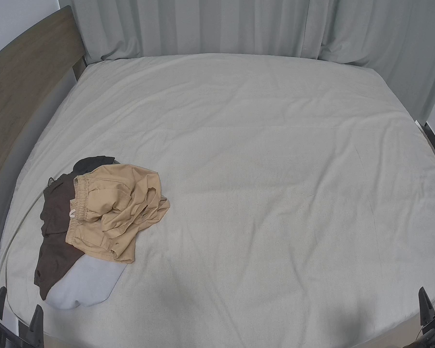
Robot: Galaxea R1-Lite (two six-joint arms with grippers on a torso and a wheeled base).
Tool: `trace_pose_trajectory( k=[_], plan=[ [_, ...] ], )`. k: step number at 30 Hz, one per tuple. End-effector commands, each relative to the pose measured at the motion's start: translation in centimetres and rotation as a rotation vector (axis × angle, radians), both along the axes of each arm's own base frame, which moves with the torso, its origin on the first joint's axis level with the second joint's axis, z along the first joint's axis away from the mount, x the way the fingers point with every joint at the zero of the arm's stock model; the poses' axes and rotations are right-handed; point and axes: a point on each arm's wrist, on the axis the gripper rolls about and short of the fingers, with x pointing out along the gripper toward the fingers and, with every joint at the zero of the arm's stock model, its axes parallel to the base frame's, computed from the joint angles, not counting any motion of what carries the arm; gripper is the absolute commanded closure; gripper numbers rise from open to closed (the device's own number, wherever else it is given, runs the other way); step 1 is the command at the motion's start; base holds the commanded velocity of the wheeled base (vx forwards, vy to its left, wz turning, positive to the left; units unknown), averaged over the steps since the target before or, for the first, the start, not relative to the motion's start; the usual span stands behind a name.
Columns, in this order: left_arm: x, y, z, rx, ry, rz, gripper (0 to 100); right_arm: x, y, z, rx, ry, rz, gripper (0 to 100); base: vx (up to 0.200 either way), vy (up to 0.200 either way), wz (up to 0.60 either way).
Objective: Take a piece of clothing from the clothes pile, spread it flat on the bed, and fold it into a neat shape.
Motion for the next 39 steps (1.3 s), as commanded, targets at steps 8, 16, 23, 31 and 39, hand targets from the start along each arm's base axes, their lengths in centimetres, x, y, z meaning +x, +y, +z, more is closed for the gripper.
trace_pose_trajectory(
  k=[8,16,23,31,39],
  plan=[
    [0.01,0.01,-0.52,-0.006,0.001,0.003,0,0.01,0.0,-0.52,0.002,0.001,0.001,0,0.0,0.0,0.0],
    [0.01,0.0,-0.5,-0.003,-0.001,0.002,0,0.01,0.0,-0.52,0.003,0.001,0.002,0,0.0,0.0,0.0],
    [0.01,0.0,-0.52,0.003,0.001,0.003,0,0.01,0.0,-0.52,0.003,0.001,0.001,0,0.0,0.0,0.0],
    [0.01,0.0,-0.5,-0.023,-0.001,0.003,0,0.01,0.0,-0.52,0.003,0.001,-0.001,0,0.0,0.0,0.0],
    [0.01,-0.01,-0.44,-0.015,-0.007,0.0,0,0.01,-0.01,-0.52,0.005,0.001,0.001,0,0.0,0.0,0.0]
  ],
)
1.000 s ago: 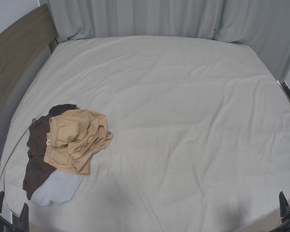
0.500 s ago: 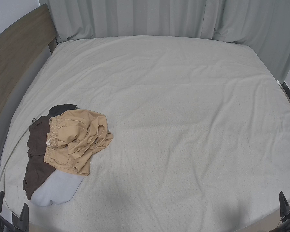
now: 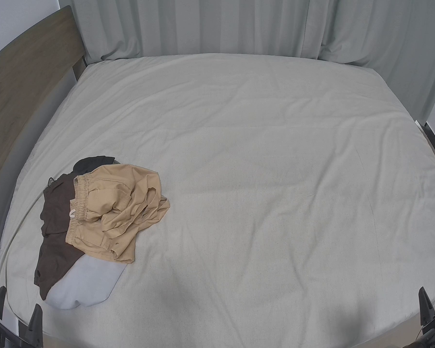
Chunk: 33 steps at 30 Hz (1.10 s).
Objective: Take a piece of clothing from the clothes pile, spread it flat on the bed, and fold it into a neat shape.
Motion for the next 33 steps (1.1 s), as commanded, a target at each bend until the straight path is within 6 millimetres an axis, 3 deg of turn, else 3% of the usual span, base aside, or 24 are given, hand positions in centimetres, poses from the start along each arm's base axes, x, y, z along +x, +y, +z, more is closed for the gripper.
trace_pose_trajectory(
  k=[1,4,8,33],
  plan=[
    [0.0,0.0,-0.5,-0.002,0.001,0.001,0,0.0,0.0,-0.5,0.001,0.001,0.001,0,0.0,0.0,0.0],
    [0.0,0.0,-0.1,-0.009,-0.032,0.004,0,0.0,0.0,-0.5,0.001,0.001,0.001,0,0.0,0.0,0.0],
    [-0.2,0.0,2.6,-0.008,-0.134,0.0,0,0.0,0.0,-0.5,0.001,0.001,-0.001,0,0.0,0.0,0.0],
    [2.4,-0.1,4.2,-0.062,0.074,-0.127,0,0.0,0.0,-0.5,0.003,0.001,-0.001,0,0.0,0.0,0.0]
  ],
)
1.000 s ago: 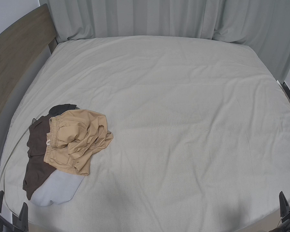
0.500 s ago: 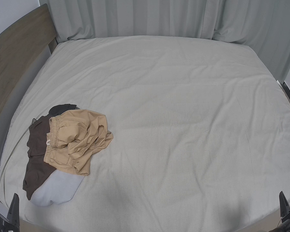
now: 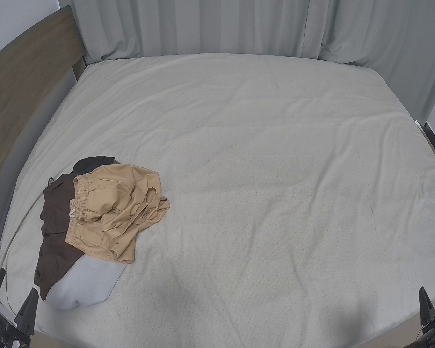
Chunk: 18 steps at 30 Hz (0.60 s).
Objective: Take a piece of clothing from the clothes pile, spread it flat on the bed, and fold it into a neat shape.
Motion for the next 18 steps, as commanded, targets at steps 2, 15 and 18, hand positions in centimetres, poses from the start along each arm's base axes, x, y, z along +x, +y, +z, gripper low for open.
trace_pose_trajectory(
  k=[2,15,18],
  plan=[
    [0.9,-0.1,0.7,-0.049,0.06,-0.053,0,0.0,0.0,-0.5,0.0,0.002,0.001,0,0.0,0.0,0.0],
    [3.2,-0.6,2.8,-0.229,0.186,-0.13,0,0.0,0.0,-0.5,0.0,0.002,0.001,0,0.0,0.0,0.0],
    [4.0,-0.7,3.4,-0.232,0.208,-0.132,0,0.0,0.0,-0.5,0.0,0.002,0.001,0,0.0,0.0,0.0]
  ],
)
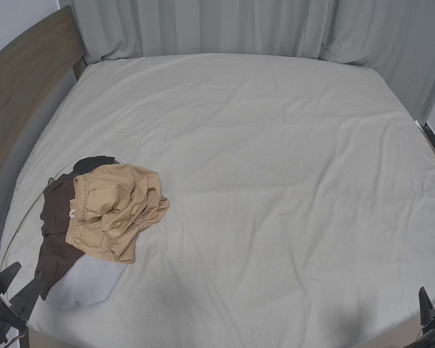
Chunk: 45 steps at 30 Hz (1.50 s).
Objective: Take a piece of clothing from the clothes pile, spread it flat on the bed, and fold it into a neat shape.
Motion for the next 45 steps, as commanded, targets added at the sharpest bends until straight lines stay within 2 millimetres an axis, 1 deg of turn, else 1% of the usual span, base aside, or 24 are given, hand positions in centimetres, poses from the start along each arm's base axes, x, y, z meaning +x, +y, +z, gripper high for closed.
trace_pose_trajectory(
  k=[1,11,14,17,18,19,23,28,34,45],
  plan=[
    [1.9,-0.3,0.9,-0.001,0.067,-0.008,0,0.0,0.0,-0.5,-0.001,0.001,0.0,0,0.0,0.0,0.0],
    [5.7,-0.7,1.5,-0.036,0.115,-0.008,0,0.0,0.0,-0.5,-0.001,0.001,0.002,0,0.0,0.0,0.0],
    [6.1,-0.8,1.4,-0.038,0.122,-0.012,0,0.0,0.0,-0.5,-0.001,0.001,0.002,0,0.0,0.0,0.0],
    [7.1,-0.9,1.5,-0.041,0.125,-0.027,0,0.0,0.0,-0.5,-0.001,0.001,0.003,0,0.0,0.0,0.0],
    [7.1,-0.9,1.5,-0.041,0.125,-0.027,0,0.0,0.0,-0.5,-0.001,0.001,0.003,0,0.0,0.0,0.0],
    [7.6,-0.9,1.6,-0.042,0.119,-0.028,0,0.0,0.0,-0.5,-0.001,0.001,0.002,0,0.0,0.0,0.0],
    [8.6,-0.8,1.7,-0.052,0.11,-0.05,0,0.0,0.0,-0.5,-0.002,0.001,0.003,0,0.0,0.0,0.0],
    [9.6,-0.1,1.9,-0.067,0.109,-0.053,0,0.0,0.0,-0.5,-0.002,0.001,0.003,0,0.0,0.0,0.0],
    [9.8,0.2,1.7,-0.085,0.126,-0.094,0,0.0,0.0,-0.5,-0.002,0.001,0.003,0,0.0,0.0,0.0],
    [11.6,1.1,1.6,-0.101,0.17,-0.068,0,0.0,0.0,-0.5,-0.002,0.001,0.003,0,0.0,0.0,0.0]
  ],
)
